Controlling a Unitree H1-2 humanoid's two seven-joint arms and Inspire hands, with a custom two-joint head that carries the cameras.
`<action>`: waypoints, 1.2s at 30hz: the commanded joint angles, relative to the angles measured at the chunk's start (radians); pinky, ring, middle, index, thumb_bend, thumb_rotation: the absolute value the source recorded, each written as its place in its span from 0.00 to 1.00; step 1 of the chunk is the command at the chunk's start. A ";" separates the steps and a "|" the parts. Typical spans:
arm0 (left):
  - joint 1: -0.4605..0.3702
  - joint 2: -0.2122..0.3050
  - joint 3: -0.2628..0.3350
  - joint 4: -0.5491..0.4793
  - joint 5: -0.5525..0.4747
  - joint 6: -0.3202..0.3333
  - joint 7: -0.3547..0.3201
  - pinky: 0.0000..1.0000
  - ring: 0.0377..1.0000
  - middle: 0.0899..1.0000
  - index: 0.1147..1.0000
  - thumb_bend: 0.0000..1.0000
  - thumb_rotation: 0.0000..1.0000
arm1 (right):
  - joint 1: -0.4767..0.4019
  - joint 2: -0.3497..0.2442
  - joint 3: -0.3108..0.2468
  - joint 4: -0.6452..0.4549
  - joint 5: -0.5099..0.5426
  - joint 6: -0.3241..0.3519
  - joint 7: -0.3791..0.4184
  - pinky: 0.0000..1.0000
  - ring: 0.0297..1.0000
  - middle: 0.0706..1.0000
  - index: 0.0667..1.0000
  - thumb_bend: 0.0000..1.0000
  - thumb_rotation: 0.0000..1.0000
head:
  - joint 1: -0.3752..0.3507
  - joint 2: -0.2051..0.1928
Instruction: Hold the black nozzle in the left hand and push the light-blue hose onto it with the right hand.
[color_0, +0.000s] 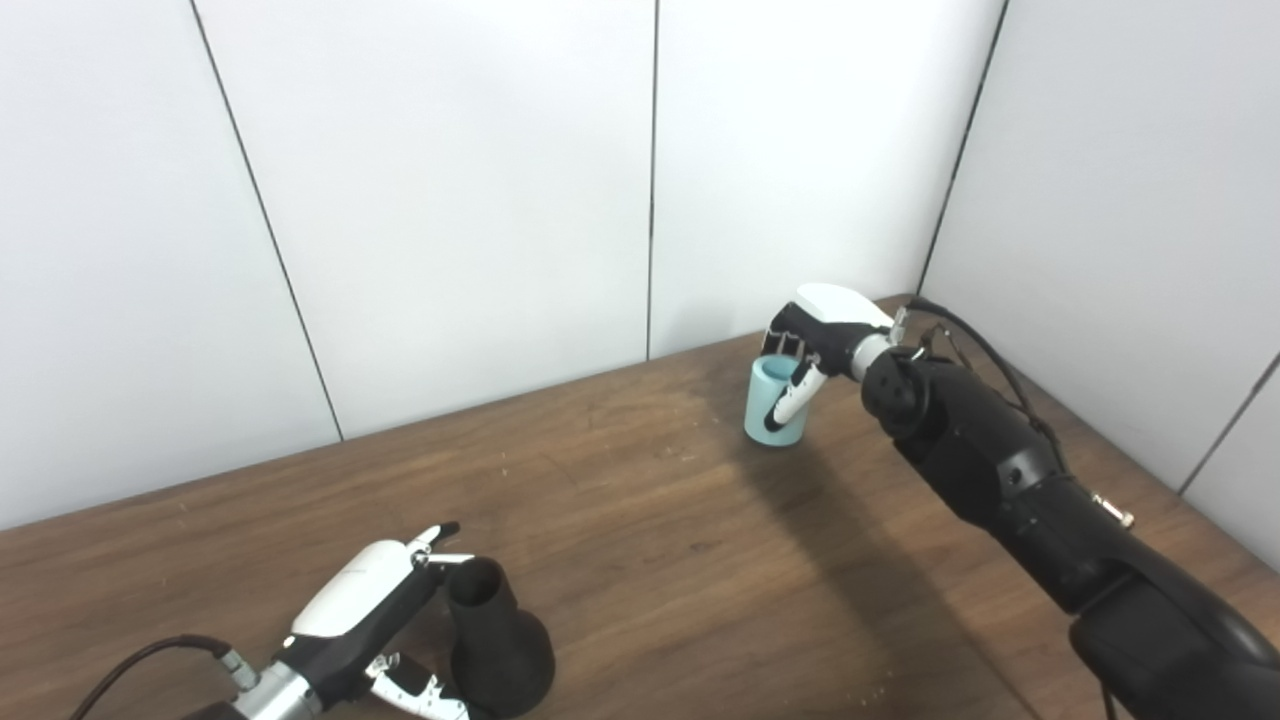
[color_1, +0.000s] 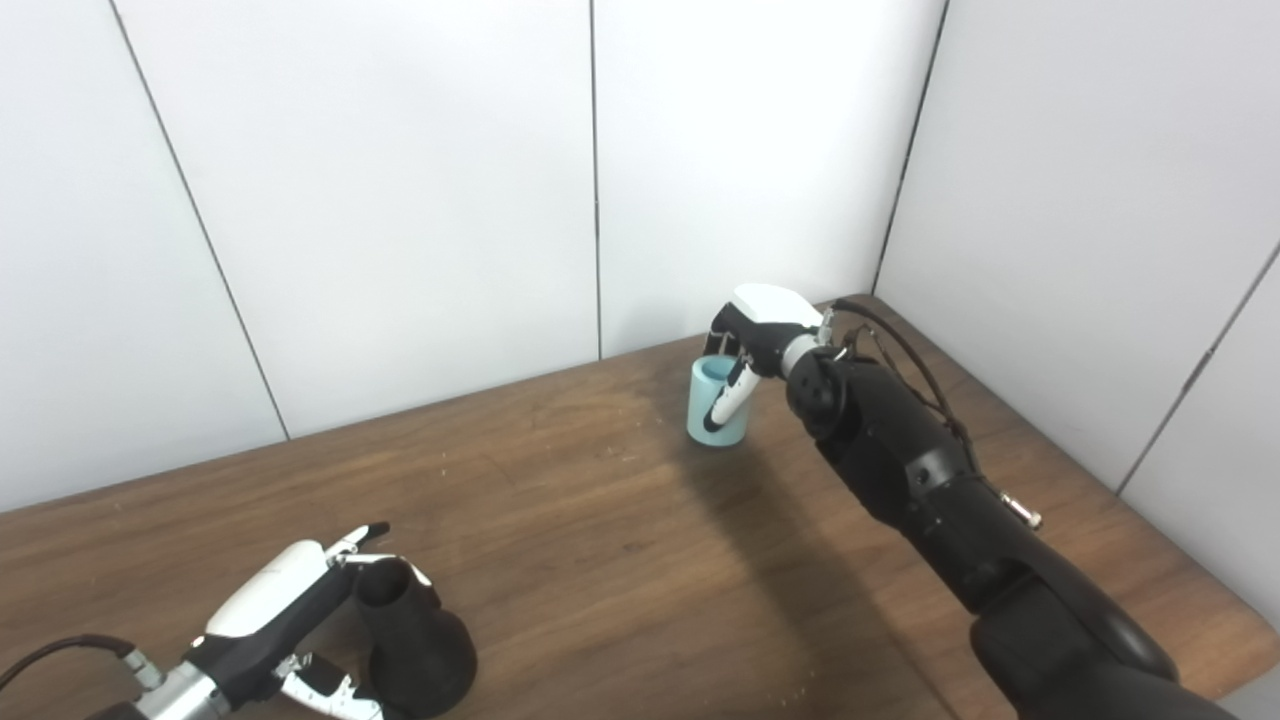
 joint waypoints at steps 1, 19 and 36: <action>0.086 0.073 -0.058 0.065 0.092 0.080 -0.151 1.00 0.58 0.42 0.42 0.53 0.00 | -0.053 -0.031 -0.024 -0.048 -0.005 0.000 -0.013 0.38 0.40 0.46 0.45 0.52 0.00 | 0.003 0.002; 0.036 -0.004 -0.091 0.041 0.141 0.183 -0.165 1.00 0.58 0.41 0.43 0.53 0.00 | -0.119 0.032 -0.014 -0.479 0.083 -0.054 0.163 0.36 0.41 0.44 0.46 0.52 0.00 | 0.181 0.046; -0.009 -0.070 -0.126 0.019 0.196 0.299 -0.190 1.00 0.58 0.41 0.42 0.53 0.00 | -0.160 0.104 -0.009 -0.725 0.196 -0.087 0.322 0.32 0.38 0.43 0.49 0.52 0.00 | 0.402 0.112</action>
